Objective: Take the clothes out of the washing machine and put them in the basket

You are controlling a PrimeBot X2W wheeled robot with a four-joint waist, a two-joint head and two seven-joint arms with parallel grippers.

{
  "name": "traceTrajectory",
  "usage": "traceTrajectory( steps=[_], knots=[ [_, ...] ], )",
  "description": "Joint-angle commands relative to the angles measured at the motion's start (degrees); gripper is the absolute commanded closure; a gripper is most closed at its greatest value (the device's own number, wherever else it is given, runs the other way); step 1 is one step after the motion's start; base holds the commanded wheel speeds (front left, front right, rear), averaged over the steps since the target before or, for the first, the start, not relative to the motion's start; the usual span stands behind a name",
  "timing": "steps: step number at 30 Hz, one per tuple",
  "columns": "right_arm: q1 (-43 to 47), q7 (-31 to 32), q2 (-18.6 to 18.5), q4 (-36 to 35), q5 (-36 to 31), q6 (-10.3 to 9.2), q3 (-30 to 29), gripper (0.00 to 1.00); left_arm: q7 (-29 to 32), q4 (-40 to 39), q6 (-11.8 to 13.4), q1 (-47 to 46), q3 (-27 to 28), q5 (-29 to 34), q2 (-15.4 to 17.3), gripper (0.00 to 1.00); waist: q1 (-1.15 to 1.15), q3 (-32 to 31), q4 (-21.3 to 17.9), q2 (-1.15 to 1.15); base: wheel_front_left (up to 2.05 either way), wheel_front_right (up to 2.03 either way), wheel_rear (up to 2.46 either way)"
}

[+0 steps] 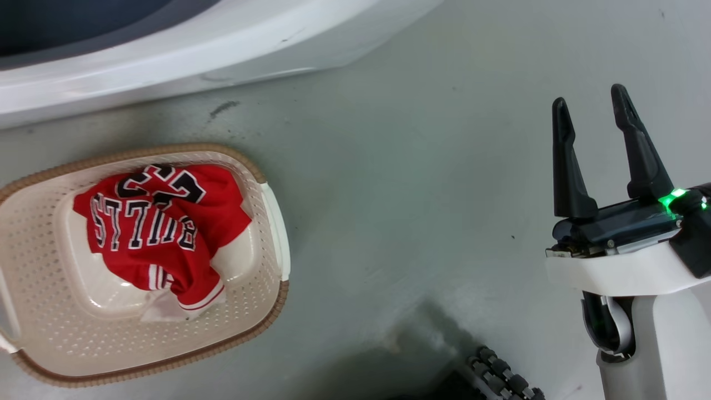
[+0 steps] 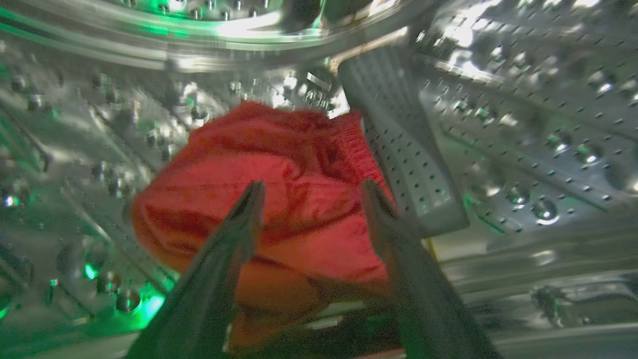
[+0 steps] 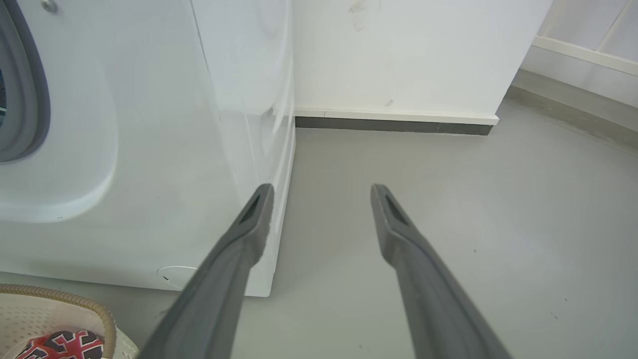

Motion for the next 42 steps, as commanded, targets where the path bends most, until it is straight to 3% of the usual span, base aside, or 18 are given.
traceTrajectory(
  steps=[1, 9, 26, 27, 28, 42],
  knots=[
    [-0.97, -0.14, 0.13, -0.49, 0.55, -0.04, -0.17, 0.0, 2.93, 1.46, -0.45, -2.57, -0.02, -0.47, 0.0, 0.0, -0.02, 2.13, -1.27, 0.0, 0.0, 0.0, 0.0],
    [-1.77, -0.14, 0.13, -1.87, 2.51, -0.04, -0.59, 0.0, 15.56, 6.49, -1.52, -10.69, -1.92, -0.35, 2.62, 0.0, -0.02, 5.33, -2.57, 0.0, 0.0, 0.0, 0.0],
    [-2.32, -0.14, 0.12, -1.93, 3.57, -0.04, -1.02, 0.0, 17.08, 9.28, -2.25, -10.34, -6.13, -0.21, 3.8, 0.0, -0.02, 7.42, -3.05, 0.0, 0.0, 0.0, 0.0],
    [-2.29, -0.14, 0.12, -1.89, 3.63, -0.04, -1.09, 0.0, 16.82, 9.3, -2.29, -10.32, -6.34, -0.28, 3.82, 0.67, -0.02, 7.44, -3.06, 0.0, 0.0, 0.0, 0.0],
    [-2.26, -0.14, 0.13, -1.84, 3.68, -0.04, -1.11, 0.0, 16.49, 9.24, -2.3, -10.38, -6.66, -0.23, 3.93, 1.0, -0.02, 7.46, -3.09, 0.0, 0.0, 0.0, 0.0],
    [-1.35, -0.13, 0.13, -0.5, 2.98, -0.04, -1.07, 0.0, 6.2, 7.96, -2.32, -10.77, -9.38, -1.1, 4.34, 1.0, -0.02, 4.0, -2.67, 0.0, 0.0, 0.0, 0.0]
  ],
)
